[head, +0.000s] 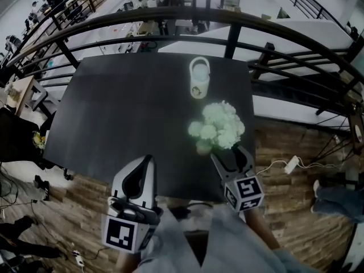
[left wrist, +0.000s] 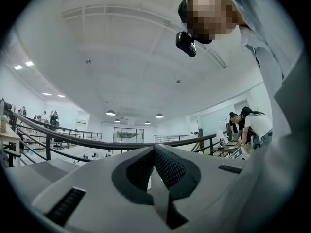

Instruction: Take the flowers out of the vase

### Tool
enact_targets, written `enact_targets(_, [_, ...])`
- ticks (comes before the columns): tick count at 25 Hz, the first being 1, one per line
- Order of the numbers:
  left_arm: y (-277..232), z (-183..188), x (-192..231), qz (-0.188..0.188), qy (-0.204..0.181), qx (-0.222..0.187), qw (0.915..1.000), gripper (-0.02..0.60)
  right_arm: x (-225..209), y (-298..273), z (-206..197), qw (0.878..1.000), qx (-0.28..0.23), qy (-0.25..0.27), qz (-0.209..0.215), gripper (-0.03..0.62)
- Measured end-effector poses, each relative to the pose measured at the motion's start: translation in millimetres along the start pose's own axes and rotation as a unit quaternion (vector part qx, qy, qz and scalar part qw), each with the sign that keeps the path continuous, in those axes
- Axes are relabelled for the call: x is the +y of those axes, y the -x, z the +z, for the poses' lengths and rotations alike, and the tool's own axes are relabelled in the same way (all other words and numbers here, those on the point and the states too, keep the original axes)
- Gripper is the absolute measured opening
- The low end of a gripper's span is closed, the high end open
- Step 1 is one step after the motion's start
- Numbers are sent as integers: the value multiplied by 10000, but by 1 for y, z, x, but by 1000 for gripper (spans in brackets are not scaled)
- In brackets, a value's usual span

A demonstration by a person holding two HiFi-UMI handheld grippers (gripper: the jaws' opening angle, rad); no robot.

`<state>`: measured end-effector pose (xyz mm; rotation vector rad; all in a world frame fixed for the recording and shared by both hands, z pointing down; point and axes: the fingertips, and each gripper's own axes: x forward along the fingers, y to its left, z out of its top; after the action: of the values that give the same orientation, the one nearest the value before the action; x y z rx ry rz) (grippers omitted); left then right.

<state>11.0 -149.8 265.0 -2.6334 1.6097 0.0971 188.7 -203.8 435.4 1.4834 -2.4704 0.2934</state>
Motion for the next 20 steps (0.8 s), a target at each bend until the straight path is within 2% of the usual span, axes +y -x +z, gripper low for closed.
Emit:
enact_targets(8, [-6, -4, -3, 166, -21, 166, 9997, -3, -7, -15, 8, 9997, -121, -123, 175, 268])
enact_targets(13, [-8, -6, -4, 246, -18, 237, 9994, -3, -11, -25, 8, 9997, -88, 71, 224, 268])
enact_targets(20, [-8, -10, 2, 489, -4, 327, 9983, -3, -12, -38, 7, 9990, -42, -75, 440, 267])
